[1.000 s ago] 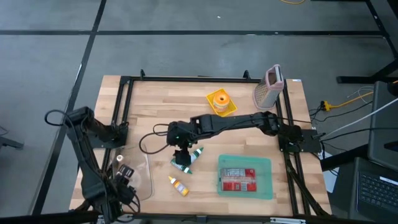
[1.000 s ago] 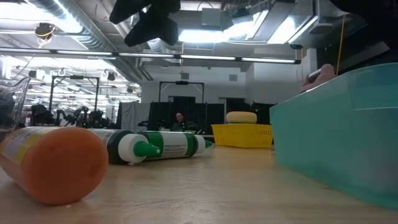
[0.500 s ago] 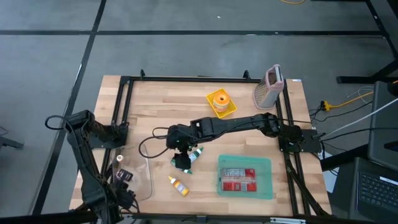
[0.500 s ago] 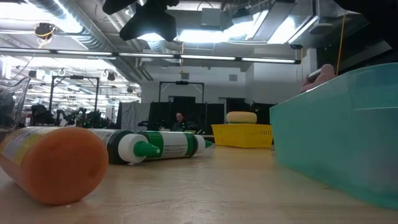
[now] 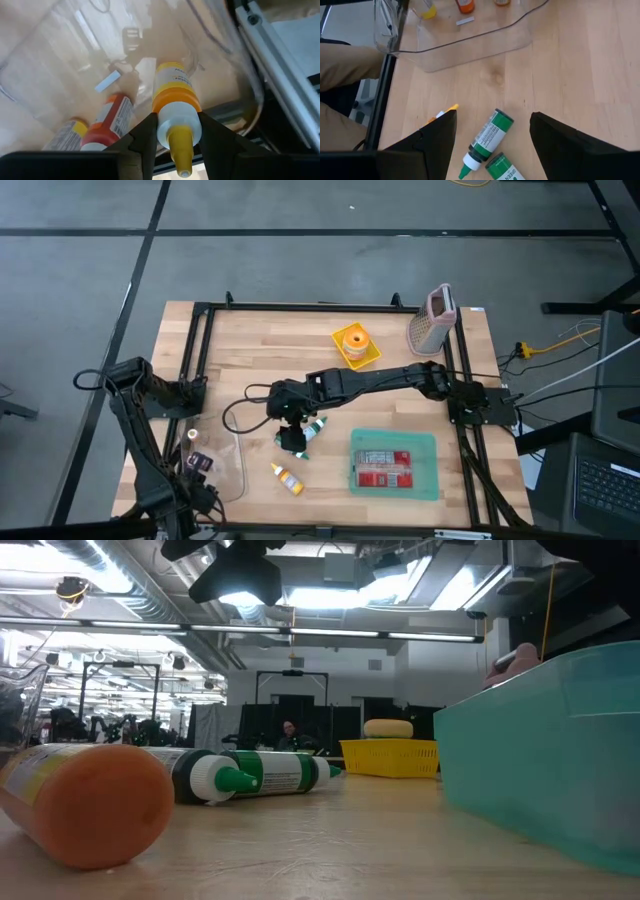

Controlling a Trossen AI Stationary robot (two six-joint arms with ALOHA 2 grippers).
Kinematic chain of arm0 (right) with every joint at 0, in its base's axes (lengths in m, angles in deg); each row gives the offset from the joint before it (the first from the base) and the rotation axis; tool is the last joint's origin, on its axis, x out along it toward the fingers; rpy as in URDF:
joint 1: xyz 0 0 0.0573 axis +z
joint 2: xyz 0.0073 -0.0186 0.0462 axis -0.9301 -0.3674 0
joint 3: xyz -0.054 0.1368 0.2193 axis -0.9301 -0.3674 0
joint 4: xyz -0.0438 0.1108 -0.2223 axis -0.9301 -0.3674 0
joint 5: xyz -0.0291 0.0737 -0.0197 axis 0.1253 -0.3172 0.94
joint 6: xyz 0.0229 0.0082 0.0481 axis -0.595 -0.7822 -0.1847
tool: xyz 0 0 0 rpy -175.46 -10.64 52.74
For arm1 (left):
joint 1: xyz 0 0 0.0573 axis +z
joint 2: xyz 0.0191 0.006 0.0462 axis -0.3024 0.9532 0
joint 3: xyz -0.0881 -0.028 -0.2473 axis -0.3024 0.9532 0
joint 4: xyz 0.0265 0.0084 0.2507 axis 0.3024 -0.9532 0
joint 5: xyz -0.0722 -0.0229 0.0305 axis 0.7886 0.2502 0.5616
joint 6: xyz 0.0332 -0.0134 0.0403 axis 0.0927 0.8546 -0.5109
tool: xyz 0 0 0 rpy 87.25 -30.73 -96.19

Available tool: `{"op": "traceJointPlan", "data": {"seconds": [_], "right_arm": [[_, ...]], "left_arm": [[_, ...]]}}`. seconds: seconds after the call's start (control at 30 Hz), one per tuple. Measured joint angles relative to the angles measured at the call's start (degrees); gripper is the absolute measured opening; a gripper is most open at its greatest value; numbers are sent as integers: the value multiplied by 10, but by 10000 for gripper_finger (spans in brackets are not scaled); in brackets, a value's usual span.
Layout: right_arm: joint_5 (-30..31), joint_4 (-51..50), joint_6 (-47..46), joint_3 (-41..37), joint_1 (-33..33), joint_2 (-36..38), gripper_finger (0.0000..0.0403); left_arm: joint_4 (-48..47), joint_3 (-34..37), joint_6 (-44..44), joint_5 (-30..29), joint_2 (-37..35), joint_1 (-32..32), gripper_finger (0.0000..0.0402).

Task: Pick & Place Food Item
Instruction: Put the top yellow food coloring bottle into the transparent bin

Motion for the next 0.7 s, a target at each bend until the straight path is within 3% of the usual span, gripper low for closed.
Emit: {"op": "traceJointPlan", "data": {"seconds": [0.7], "right_arm": [[0,5,0,0,0,0,247]], "left_arm": [[38,35,-13,6,-2,6,116]]}}
